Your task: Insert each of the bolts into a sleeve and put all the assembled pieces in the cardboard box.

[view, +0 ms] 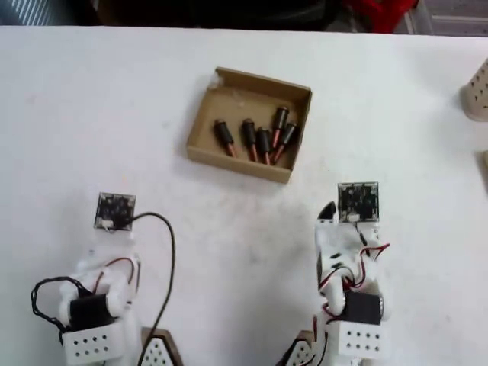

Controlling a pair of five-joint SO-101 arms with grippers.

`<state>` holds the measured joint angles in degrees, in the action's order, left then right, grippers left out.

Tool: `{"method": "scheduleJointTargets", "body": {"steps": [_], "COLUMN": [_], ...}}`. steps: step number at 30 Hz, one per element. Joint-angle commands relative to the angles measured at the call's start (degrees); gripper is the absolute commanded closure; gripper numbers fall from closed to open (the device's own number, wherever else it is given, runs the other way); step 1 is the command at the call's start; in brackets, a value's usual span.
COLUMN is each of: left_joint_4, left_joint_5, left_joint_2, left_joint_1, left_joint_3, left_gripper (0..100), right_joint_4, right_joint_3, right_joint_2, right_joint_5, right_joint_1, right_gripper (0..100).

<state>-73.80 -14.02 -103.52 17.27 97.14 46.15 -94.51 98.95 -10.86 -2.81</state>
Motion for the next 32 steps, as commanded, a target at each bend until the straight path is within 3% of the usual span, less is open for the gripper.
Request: {"method": "scheduleJointTargets", "body": {"steps": [1, 7, 16, 32], "left_joint_4": [0.18, 0.18, 0.18, 0.18], "left_joint_5": [-0.44, -0.44, -0.44, -0.44], "left_joint_2": [-0.84, -0.84, -0.84, -0.84], "left_joint_1": [0.48, 0.48, 0.48, 0.48], "left_joint_3": [-0.18, -0.18, -0.18, -0.18], "left_gripper": [95, 95, 95, 95], "right_joint_4": [6.9, 9.19, 25.98, 25.54], "right_joint_3": [0.09, -2.55, -2.11, -2.02], "right_joint_2": [4.44, 1.63, 1.71, 1.63], "right_joint_5": [0.35, 0.35, 0.53, 0.44], "right_joint_1": [4.53, 9.1, 17.45, 17.45], "right_gripper": [97.8, 97.8, 98.1, 98.0]}}
